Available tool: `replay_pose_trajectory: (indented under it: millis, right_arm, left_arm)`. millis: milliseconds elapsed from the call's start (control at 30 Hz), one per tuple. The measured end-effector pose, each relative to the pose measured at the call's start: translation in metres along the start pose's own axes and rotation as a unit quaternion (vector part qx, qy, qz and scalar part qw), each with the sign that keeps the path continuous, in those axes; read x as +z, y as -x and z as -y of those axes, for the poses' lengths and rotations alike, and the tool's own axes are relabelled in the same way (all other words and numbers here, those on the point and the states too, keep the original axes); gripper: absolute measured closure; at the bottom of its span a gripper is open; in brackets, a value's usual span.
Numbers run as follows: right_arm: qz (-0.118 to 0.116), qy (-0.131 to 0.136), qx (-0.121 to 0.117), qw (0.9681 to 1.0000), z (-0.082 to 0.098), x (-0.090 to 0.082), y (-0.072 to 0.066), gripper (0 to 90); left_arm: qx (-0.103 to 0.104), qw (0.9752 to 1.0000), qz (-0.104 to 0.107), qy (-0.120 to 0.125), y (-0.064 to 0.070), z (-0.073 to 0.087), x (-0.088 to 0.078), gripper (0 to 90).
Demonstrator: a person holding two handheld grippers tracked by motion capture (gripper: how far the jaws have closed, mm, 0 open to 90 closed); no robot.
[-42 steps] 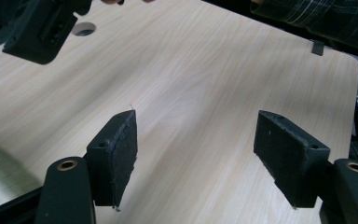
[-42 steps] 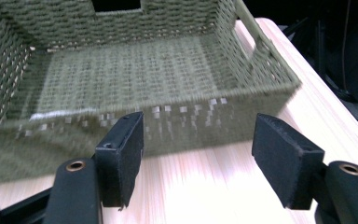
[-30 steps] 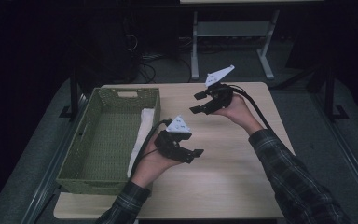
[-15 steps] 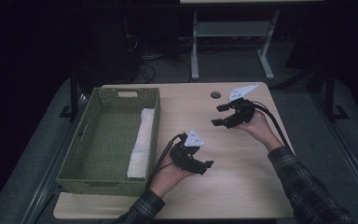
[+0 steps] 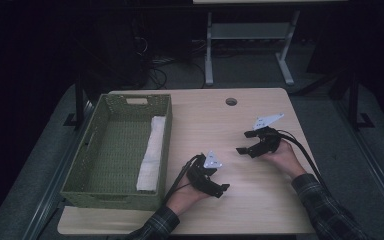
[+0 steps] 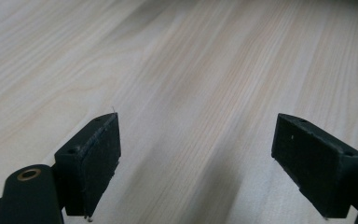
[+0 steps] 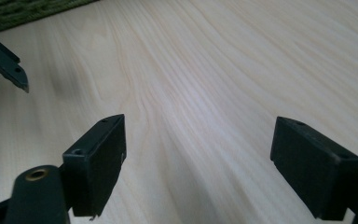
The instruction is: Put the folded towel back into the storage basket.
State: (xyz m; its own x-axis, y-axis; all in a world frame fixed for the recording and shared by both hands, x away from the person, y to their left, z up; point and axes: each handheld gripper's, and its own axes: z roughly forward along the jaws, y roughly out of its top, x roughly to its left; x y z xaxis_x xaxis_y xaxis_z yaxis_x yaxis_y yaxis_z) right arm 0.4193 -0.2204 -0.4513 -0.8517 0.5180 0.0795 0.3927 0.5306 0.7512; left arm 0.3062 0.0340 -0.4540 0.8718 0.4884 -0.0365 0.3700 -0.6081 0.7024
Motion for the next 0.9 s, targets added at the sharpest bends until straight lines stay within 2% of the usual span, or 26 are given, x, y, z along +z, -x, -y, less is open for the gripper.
replay_pose_trajectory:
  millis: [133,233,333,367,400,533,600,900]
  right_arm:
    - [0.011,-0.009,-0.001,0.9999,0.009,0.007,-0.002,16.6]
    - [0.007,-0.02,0.002,0.9998,0.013,0.012,-0.002,16.6]
    - [0.016,-0.038,-0.011,0.9991,0.018,0.021,-0.003,14.1]
    - [0.02,-0.029,-0.014,0.9993,0.02,0.022,-0.003,14.5]
    - [0.02,-0.026,-0.008,0.9994,0.021,0.021,-0.003,14.6]
    - [0.02,-0.019,-0.014,0.9995,0.023,0.022,-0.003,13.7]
    - [0.02,-0.019,-0.013,0.9995,0.023,0.022,-0.003,13.5]
    - [0.02,-0.02,-0.014,0.9995,0.023,0.022,-0.003,12.5]
  left_arm:
    - [-0.002,0.9999,-0.01,-0.003,-0.002,0.008,0.005,15.0]
    - [0.002,0.9999,-0.015,-0.002,-0.003,0.01,0.006,15.0]
    - [0.001,0.9999,-0.017,0.001,-0.004,0.012,0.009,15.0]
    - [0.001,0.9999,-0.016,0.0,-0.004,0.013,0.01,15.0]
    - [0.002,0.9999,-0.017,0.001,-0.005,0.014,0.011,15.0]
    - [0.007,0.9998,-0.018,0.002,-0.005,0.017,0.014,14.2]
    - [0.008,0.9998,-0.017,0.011,-0.006,0.019,0.015,13.6]
    - [0.004,0.9997,-0.02,0.012,-0.006,0.019,0.016,12.2]
